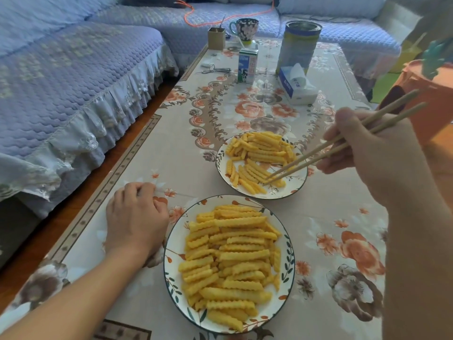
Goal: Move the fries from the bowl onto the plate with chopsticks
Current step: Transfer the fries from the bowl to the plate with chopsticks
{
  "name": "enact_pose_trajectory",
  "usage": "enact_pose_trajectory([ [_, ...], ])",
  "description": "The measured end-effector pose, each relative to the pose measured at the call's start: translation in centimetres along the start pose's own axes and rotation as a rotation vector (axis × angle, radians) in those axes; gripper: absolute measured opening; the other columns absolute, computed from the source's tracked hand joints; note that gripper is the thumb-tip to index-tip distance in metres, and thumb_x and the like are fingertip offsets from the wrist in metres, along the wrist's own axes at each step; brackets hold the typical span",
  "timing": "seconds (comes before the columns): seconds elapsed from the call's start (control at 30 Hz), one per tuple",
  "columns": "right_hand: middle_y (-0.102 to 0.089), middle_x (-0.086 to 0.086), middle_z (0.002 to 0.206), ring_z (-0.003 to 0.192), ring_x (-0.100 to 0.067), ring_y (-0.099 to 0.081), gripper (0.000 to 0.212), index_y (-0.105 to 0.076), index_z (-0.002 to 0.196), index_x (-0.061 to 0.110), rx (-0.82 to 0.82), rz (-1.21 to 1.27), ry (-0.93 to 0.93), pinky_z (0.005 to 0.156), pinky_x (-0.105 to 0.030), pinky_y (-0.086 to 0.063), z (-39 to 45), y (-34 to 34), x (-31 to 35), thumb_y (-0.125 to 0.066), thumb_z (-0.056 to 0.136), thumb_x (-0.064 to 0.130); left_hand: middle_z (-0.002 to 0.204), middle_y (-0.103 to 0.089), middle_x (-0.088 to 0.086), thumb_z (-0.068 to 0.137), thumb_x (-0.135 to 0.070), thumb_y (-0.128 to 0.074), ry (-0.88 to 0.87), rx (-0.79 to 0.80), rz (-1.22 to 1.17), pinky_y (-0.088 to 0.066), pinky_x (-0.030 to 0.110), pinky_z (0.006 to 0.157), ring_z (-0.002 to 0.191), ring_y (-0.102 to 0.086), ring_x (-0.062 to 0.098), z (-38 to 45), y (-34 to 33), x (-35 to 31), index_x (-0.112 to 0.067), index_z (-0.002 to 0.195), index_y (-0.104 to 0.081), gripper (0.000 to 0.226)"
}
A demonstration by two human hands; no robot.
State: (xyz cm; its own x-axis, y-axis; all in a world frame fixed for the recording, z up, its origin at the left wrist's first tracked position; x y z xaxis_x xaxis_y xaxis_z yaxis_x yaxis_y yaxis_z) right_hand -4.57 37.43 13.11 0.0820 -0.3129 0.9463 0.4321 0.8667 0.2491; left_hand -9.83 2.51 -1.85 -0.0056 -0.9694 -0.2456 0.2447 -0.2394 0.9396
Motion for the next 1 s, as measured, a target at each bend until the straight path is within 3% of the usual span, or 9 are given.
enact_pose_trajectory([
  [0.13,-0.070,-0.009,0.058,0.056,-0.030,-0.073,0.040,-0.068,0.081,0.009,-0.088,-0.035,-0.032,0.058,-0.044,-0.064,0.8,-0.3,-1.7,-0.053,0.106,0.036,0.115,-0.059,0.015,0.087,-0.019,-0.052,-0.005,-0.013,0.002,-0.044,0.054,0.095,0.108,-0.052,0.037,0.1,-0.1,0.0,-0.012,0.112,-0.065,0.029],
  [0.33,-0.072,-0.013,0.063,0.059,-0.030,-0.075,0.041,-0.070,0.083,0.009,-0.065,-0.063,-0.086,0.067,-0.050,-0.064,1.1,-1.7,-3.3,-0.055,0.104,0.041,0.116,-0.059,0.016,0.087,-0.015,-0.056,-0.007,-0.012,0.008,-0.043,0.053,0.095,0.108,-0.052,0.037,0.1,-0.2,0.1,-0.011,0.114,-0.065,0.029],
  [0.57,-0.071,-0.012,0.061,0.055,-0.031,-0.073,0.046,-0.066,0.080,0.005,-0.094,0.024,-0.044,0.057,-0.044,-0.064,0.8,-0.8,-2.0,-0.049,0.107,0.039,0.113,-0.060,0.017,0.083,-0.027,-0.039,-0.020,-0.042,0.000,-0.045,0.053,0.092,0.105,-0.053,0.038,0.0,-0.1,0.0,-0.011,0.111,-0.066,0.042],
  [0.7,-0.065,-0.017,0.056,0.050,-0.037,-0.068,0.049,-0.066,0.072,0.005,0.152,0.183,-0.077,0.048,-0.040,-0.060,-0.6,-0.6,0.8,-0.049,0.103,0.038,0.114,-0.060,0.017,0.083,-0.028,-0.038,-0.011,-0.040,-0.009,-0.044,0.052,0.093,0.106,-0.053,0.039,0.1,-0.1,-0.1,-0.011,0.111,-0.066,0.043],
  [0.83,-0.064,-0.022,0.057,0.050,-0.042,-0.067,0.046,-0.067,0.072,0.001,0.442,0.066,-0.071,0.048,-0.044,-0.060,-2.3,-2.2,2.2,-0.053,0.092,0.041,0.115,-0.061,0.017,0.083,-0.028,-0.038,-0.010,-0.037,-0.010,-0.044,0.052,0.094,0.107,-0.052,0.038,0.1,-0.1,0.0,-0.011,0.113,-0.066,0.044],
  [1.0,-0.065,-0.015,0.055,0.050,-0.034,-0.070,0.039,-0.067,0.074,0.003,0.472,-0.043,-0.014,0.049,-0.037,-0.060,-2.6,-2.7,2.6,-0.060,0.087,0.039,0.116,-0.060,0.016,0.083,-0.028,-0.039,-0.007,-0.023,-0.005,-0.044,0.052,0.094,0.107,-0.052,0.038,0.1,-0.2,0.0,-0.012,0.113,-0.066,0.043],
])
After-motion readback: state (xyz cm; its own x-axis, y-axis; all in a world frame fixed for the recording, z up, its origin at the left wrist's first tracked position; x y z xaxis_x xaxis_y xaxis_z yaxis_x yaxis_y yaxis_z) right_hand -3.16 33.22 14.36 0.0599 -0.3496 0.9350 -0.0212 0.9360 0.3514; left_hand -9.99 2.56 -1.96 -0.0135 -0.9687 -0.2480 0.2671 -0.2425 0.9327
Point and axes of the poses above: each hand's wrist, its own z-axis towards the middle knuckle, its own y-axis out of the back of the hand, x = y × z, the point moved 2 cm from there along z, towards the middle knuckle
